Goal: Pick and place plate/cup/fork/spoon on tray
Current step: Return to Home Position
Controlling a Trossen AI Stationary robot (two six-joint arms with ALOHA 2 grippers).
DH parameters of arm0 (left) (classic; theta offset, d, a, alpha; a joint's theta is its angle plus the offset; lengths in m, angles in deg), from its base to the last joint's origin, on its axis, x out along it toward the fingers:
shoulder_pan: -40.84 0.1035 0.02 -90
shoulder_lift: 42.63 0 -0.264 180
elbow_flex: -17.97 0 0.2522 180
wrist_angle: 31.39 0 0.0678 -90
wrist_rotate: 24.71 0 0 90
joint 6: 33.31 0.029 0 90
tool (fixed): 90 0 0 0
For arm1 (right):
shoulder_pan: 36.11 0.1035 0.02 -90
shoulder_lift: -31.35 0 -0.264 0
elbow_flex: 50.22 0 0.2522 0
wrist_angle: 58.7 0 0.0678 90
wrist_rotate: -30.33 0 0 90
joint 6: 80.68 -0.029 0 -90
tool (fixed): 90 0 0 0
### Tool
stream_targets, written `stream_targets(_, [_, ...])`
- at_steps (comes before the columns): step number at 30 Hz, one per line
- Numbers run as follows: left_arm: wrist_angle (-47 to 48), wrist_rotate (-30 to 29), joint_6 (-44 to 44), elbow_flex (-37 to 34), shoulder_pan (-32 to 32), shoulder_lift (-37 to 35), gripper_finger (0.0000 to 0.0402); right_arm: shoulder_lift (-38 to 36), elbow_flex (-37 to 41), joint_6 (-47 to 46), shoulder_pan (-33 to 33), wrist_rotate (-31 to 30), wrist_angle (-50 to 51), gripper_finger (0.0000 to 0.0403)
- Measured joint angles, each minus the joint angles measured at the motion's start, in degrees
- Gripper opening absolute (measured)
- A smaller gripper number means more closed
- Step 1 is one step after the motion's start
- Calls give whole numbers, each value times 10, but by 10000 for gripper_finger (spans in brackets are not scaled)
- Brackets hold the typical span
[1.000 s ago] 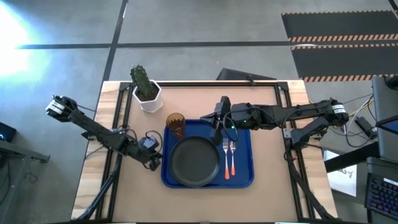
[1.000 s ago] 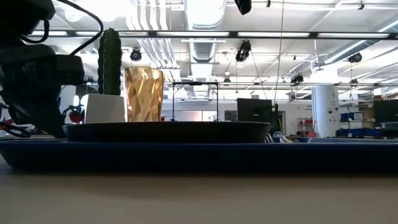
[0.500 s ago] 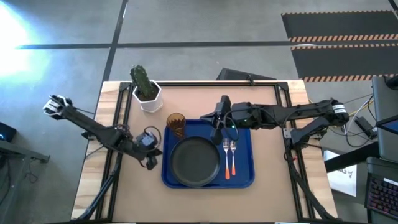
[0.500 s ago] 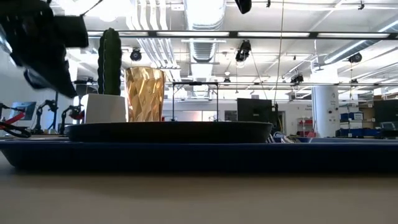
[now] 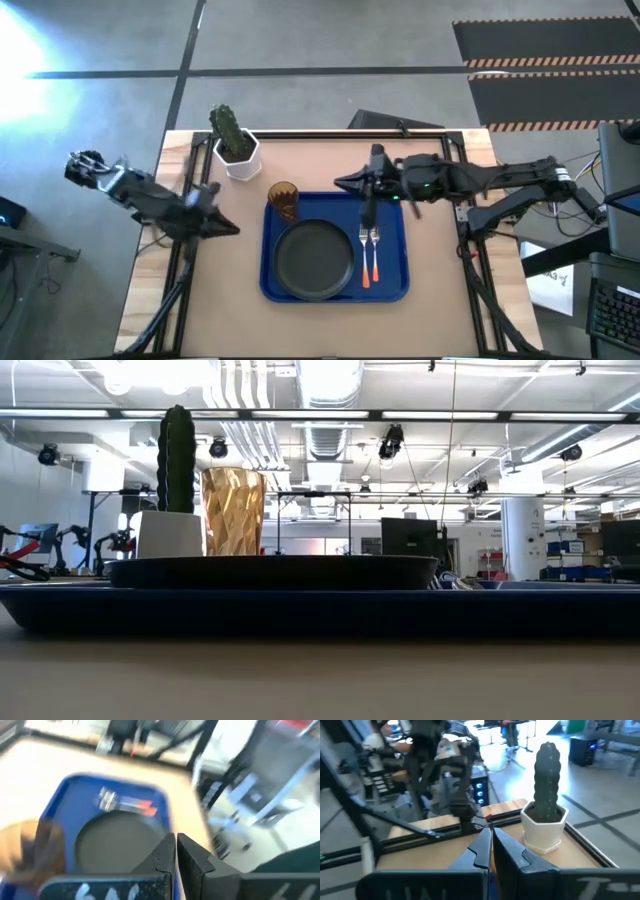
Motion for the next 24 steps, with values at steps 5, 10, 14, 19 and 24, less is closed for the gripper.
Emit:
stream_targets(5, [17, 67, 17, 28, -2, -35, 0, -50, 0, -13, 17, 76, 52, 9])
stream_targets(10, [37, 140, 94, 4, -2, -83, 0, -78, 19, 58, 35, 196, 71, 9])
stream_targets(14, [11, 197, 132, -35, -2, -128, 0, -99, 56, 57, 36, 232, 67, 9])
stream_targets(19, [-43, 247, 173, -87, -2, -210, 0, -147, 167, 49, 36, 231, -41, 9])
stream_targets(24, [-76, 249, 174, -157, -2, -293, 0, -218, 319, 40, 36, 231, -203, 9])
